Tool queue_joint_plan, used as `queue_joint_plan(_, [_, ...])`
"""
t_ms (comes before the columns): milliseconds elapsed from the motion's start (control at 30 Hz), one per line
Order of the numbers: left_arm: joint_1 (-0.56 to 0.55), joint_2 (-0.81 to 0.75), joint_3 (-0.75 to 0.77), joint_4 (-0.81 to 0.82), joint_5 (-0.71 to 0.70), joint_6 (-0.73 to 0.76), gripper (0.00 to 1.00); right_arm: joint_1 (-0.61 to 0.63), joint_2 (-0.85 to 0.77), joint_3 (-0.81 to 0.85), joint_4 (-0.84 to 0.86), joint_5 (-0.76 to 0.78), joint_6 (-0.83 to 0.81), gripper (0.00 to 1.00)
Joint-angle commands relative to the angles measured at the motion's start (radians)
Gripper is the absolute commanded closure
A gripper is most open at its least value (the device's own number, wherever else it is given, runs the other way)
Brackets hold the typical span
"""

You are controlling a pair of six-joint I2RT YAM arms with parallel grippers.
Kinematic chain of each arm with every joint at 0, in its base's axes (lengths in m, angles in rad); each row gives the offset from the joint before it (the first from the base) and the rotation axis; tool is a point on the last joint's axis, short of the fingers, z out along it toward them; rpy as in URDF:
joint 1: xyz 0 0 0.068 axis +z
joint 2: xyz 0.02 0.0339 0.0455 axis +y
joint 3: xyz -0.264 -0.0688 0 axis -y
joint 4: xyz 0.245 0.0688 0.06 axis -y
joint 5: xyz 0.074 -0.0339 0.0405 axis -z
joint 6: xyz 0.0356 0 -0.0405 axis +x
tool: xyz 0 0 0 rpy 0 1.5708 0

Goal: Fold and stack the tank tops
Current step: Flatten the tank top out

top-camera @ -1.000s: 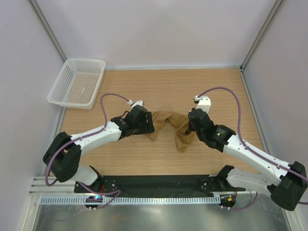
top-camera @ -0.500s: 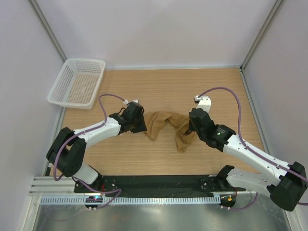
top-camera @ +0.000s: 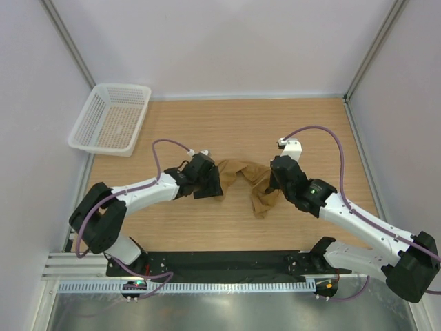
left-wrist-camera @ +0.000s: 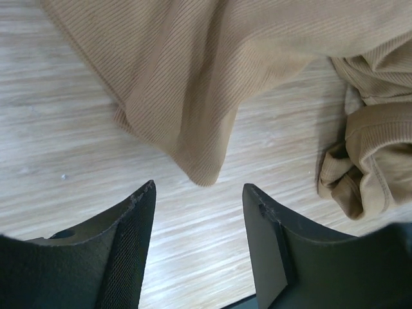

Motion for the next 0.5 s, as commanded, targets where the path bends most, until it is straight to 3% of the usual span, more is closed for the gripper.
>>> queue_joint_plan(0, [0.000, 0.061, 0.069, 0.017, 0.017, 0.011, 0.43, -0.004, 0.000, 0.003, 0.044, -0.004, 0.006, 0.99])
queue_joint_plan(100, [0.000, 0.110, 0.096, 0.011, 0.017, 0.012, 0.46, -0.007, 0.003, 0.010, 0.034, -0.001, 0.003, 0.99])
queue_joint_plan(200, [0.000, 0.139, 0.125, 0.002, 0.007, 0.023, 0.57, -0.011, 0.003, 0.011, 0.030, 0.006, -0.002, 0.99])
queue_joint_plan(233, [0.001, 0.145, 0.136, -0.001, 0.007, 0.029, 0.70, -0.014, 0.003, 0.013, 0.028, 0.008, -0.002, 0.99])
queue_joint_plan(300, [0.019, 0.159, 0.167, -0.010, 0.013, 0.052, 0.84, -0.020, 0.008, 0.016, 0.019, 0.023, -0.005, 0.99])
queue_joint_plan(333, [0.030, 0.161, 0.178, -0.016, 0.017, 0.058, 1.00, -0.033, 0.009, 0.023, 0.013, 0.031, -0.005, 0.99])
queue_joint_plan(467, [0.160, 0.092, 0.204, -0.055, 0.100, 0.078, 1.00, -0.106, 0.037, 0.063, -0.013, 0.008, -0.031, 0.99])
